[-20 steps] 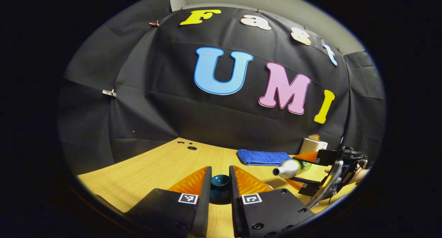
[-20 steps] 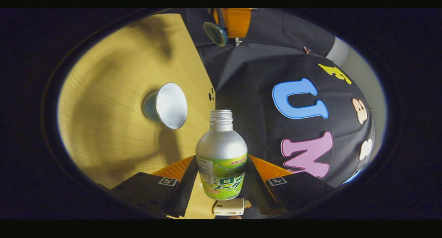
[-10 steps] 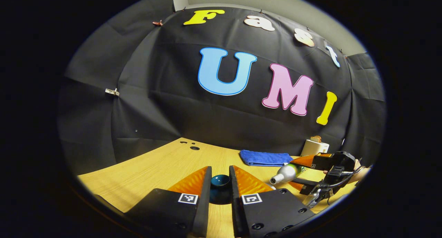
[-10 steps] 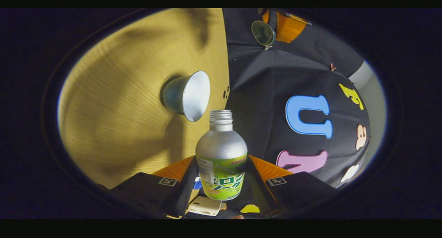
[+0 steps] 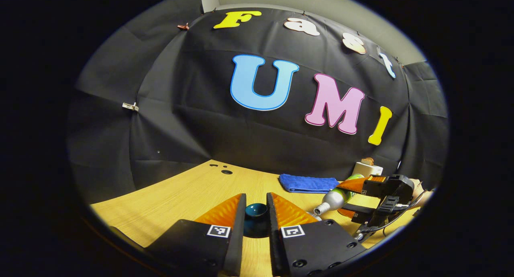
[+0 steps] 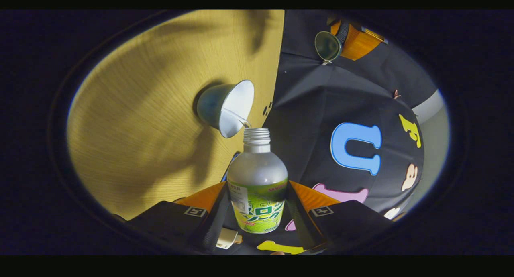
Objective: Open the teacup lid with one hand, grasp the water bottle and pour water into the teacup with the other hand; after pouring, place the water bottle on the coaster and then close the teacup lid.
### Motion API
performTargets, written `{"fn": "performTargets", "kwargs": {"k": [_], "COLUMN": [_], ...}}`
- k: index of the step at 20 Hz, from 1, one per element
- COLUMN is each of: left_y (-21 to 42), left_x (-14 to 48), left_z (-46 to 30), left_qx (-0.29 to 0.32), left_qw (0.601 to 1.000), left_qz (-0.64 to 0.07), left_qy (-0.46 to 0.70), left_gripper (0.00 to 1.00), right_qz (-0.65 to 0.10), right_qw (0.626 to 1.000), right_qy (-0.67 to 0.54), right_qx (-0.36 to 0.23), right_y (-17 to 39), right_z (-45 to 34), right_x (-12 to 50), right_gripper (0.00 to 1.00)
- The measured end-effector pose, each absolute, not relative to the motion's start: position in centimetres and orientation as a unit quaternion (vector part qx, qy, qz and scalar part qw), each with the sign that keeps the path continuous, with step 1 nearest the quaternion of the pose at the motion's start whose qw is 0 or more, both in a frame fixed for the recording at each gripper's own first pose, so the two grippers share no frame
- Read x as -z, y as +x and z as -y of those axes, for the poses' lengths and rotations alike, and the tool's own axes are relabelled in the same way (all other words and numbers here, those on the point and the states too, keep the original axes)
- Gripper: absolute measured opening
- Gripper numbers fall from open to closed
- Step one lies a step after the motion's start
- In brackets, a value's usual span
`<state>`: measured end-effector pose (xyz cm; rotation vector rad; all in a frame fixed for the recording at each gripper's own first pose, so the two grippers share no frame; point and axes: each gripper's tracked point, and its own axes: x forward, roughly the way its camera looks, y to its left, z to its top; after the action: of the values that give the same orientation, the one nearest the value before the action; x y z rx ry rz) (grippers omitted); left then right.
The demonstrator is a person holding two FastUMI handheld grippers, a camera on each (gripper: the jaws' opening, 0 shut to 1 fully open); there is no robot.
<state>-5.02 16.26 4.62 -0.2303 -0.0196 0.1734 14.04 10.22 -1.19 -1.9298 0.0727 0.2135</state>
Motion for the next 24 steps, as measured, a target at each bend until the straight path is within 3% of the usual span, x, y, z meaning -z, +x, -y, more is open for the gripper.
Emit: {"fn": "performTargets", "kwargs": {"k": [14, 23, 24], "left_y": [-5.1, -5.1, -5.1], "left_x": [-4.5, -4.5, -4.5], "left_z": [-16.2, -16.4, -16.3], "left_qx": [-0.084, -0.084, -0.083], "left_qw": [0.989, 0.989, 0.989], "left_qz": [0.007, 0.007, 0.007], "left_qy": [-0.119, -0.122, -0.123], "left_gripper": [0.31, 0.31, 0.31], "right_qz": [0.002, 0.041, 0.044], "right_qw": [0.488, 0.411, 0.403], "right_qy": [-0.869, -0.908, -0.911], "right_qx": [-0.077, -0.068, -0.068], "right_y": [14.7, 15.5, 15.6], "right_z": [-11.1, -12.8, -12.8], "right_x": [-1.6, -3.9, -4.1], "right_gripper": [0.78, 0.78, 0.75]}}
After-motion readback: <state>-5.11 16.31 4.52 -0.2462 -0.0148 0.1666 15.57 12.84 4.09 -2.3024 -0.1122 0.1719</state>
